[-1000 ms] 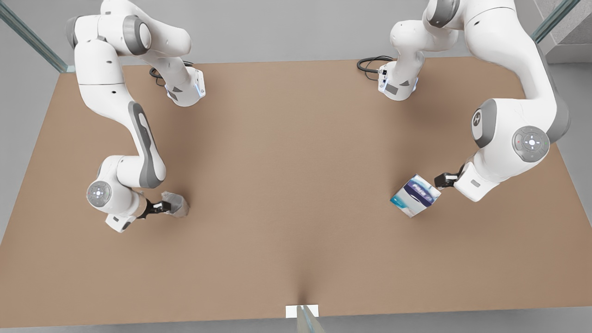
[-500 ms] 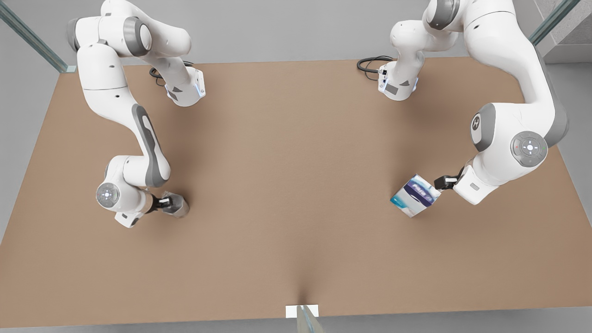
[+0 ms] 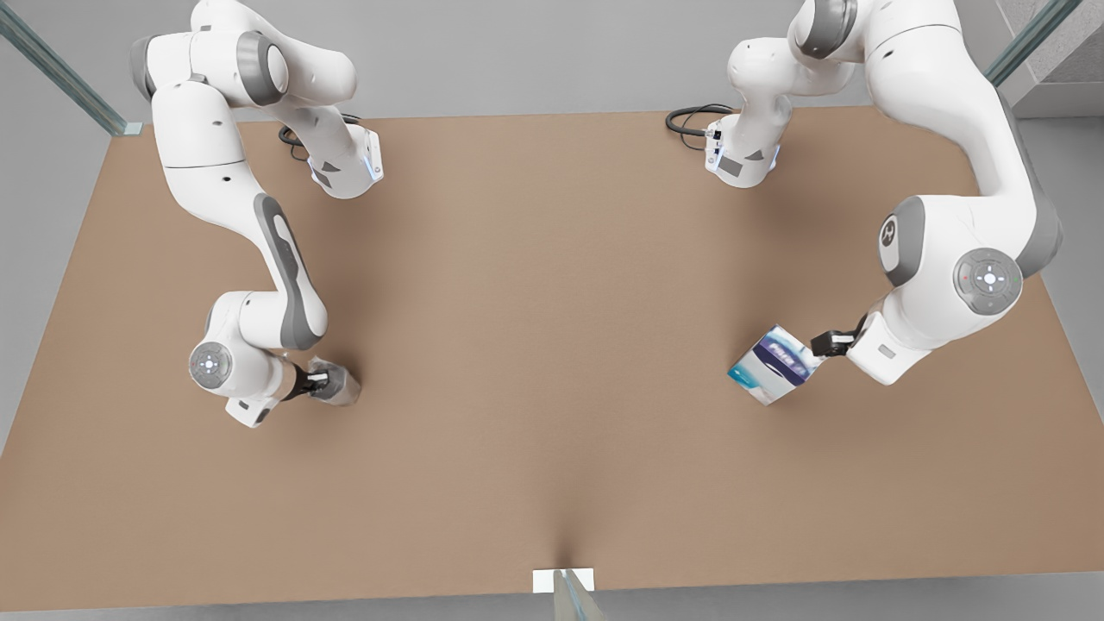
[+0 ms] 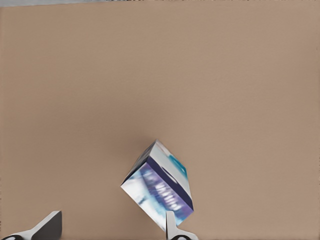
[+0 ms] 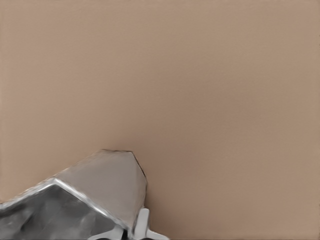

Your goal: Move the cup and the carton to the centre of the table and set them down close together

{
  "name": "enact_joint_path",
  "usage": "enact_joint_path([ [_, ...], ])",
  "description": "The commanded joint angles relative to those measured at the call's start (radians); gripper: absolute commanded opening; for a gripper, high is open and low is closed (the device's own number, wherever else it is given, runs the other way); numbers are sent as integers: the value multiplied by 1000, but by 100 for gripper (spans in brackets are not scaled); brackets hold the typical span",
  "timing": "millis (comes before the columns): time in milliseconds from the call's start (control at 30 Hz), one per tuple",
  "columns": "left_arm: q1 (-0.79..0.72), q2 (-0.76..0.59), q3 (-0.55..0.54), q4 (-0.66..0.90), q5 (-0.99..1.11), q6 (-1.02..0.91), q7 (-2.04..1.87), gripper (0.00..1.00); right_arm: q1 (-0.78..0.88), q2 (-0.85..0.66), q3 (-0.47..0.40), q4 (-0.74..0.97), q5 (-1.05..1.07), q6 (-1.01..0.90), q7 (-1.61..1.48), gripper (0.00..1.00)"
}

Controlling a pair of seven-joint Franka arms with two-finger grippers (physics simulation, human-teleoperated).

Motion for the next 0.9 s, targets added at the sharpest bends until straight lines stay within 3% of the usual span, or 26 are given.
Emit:
enact_joint_path([
  [0,0,0,0,0,0,0,0,100,0,0,0,3,-3,-5,2,21],
  [200,-1,-2,2,0,0,-3,0,100,23,-9,0,61,-4,-43,12,21],
  [300,0,-2,2,0,-1,-1,0,100,82,-9,1,140,-4,-131,89,21],
  [633,0,1,17,0,-4,2,0,100,263,26,3,270,11,-131,355,21],
  [867,11,11,17,2,-4,16,0,100,413,276,32,638,15,-187,552,21],
])
